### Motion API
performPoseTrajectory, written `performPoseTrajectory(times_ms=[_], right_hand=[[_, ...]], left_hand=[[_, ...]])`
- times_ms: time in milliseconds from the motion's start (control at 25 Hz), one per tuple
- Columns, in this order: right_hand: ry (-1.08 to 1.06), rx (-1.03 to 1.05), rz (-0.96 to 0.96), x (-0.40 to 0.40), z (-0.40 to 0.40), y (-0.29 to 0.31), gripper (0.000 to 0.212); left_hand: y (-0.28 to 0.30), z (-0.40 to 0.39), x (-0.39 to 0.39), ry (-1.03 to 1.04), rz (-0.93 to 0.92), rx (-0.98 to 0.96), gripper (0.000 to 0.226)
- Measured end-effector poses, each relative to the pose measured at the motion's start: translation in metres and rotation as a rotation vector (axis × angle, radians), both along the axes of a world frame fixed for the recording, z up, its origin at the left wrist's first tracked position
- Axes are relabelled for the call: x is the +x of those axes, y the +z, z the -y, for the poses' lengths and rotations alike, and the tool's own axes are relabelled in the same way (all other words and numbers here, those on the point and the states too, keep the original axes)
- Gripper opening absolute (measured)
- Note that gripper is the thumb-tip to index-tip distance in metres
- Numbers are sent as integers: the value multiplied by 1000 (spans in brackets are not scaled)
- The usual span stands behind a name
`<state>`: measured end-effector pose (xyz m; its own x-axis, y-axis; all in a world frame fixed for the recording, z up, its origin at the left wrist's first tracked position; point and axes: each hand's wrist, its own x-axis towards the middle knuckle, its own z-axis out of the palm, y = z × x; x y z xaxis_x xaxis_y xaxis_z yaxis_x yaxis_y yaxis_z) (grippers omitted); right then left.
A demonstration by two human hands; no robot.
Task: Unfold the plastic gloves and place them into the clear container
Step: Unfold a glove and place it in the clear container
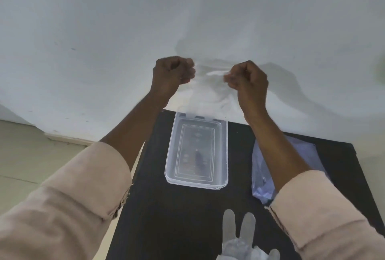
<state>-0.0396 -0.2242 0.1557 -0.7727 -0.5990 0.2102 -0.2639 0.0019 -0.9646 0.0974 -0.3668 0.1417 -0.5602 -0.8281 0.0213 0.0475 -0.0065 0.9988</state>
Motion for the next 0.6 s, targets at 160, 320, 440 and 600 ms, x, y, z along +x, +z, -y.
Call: performPoseTrajectory(times_ms=[160, 320, 440, 600], right_hand=[[-65, -71, -158, 35, -34, -36, 18], [-63, 207, -361, 55, -69, -126, 14], [-88, 518, -339, 61, -82, -162, 26], [-66, 699, -321, 68, -94, -176, 18]], left_hand=[[-22, -28, 27, 6, -10, -249, 11], [-119, -52, 63, -30, 430, -555, 23], [-159, -60, 77, -81, 673, -628, 32], [-171, -70, 83, -114, 789, -697, 20]])
